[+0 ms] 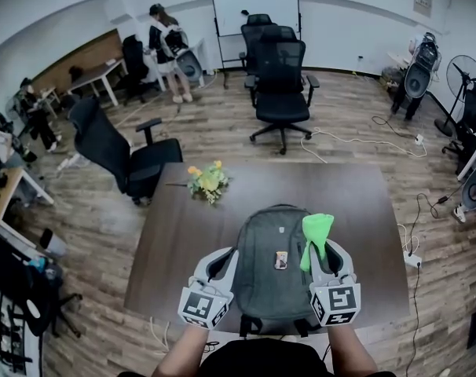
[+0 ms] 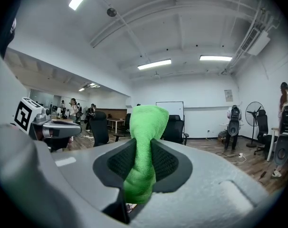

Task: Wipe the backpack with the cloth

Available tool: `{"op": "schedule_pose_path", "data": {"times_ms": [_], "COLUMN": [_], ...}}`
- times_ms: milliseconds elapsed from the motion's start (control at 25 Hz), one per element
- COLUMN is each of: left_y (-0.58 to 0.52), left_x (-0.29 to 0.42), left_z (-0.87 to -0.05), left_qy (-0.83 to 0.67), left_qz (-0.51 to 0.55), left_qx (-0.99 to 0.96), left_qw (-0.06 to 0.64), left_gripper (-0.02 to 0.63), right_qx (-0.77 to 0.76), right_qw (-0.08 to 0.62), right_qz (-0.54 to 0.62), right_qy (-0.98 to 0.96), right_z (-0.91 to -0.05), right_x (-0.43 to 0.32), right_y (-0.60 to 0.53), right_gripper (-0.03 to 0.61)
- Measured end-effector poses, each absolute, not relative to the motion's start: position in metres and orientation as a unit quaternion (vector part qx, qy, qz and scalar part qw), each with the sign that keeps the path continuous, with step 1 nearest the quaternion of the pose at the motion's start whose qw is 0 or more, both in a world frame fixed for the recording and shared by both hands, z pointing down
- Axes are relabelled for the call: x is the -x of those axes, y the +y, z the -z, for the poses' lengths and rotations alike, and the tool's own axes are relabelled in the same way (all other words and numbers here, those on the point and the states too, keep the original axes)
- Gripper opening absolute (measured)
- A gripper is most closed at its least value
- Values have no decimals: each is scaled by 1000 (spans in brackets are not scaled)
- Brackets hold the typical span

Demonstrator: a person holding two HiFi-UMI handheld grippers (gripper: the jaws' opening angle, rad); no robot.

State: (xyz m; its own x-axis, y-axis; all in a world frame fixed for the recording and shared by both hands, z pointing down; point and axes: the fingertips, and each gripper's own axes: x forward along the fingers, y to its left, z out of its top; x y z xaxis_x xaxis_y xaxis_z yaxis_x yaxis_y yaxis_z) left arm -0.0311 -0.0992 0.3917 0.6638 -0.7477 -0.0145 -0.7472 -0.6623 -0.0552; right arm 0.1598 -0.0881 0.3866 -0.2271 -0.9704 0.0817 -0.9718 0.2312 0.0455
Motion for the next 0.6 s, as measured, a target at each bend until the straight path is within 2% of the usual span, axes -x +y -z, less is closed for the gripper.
{"op": "schedule_pose_path", "data": {"times_ms": [600], "left_y": [-99], "left_x": [34], "left_z": [-399], "left_qy": [413], "left_qz": [-9], "left_qx": [911], "left_qw": [-11], "left_gripper": [20], "right_qx": [-608], "right_qw": [51], "right_qz": [13], "right_qy": [-792], "right_z": [-377], "right_x": [-150], "right_y": [-86], "right_gripper": [89]}}
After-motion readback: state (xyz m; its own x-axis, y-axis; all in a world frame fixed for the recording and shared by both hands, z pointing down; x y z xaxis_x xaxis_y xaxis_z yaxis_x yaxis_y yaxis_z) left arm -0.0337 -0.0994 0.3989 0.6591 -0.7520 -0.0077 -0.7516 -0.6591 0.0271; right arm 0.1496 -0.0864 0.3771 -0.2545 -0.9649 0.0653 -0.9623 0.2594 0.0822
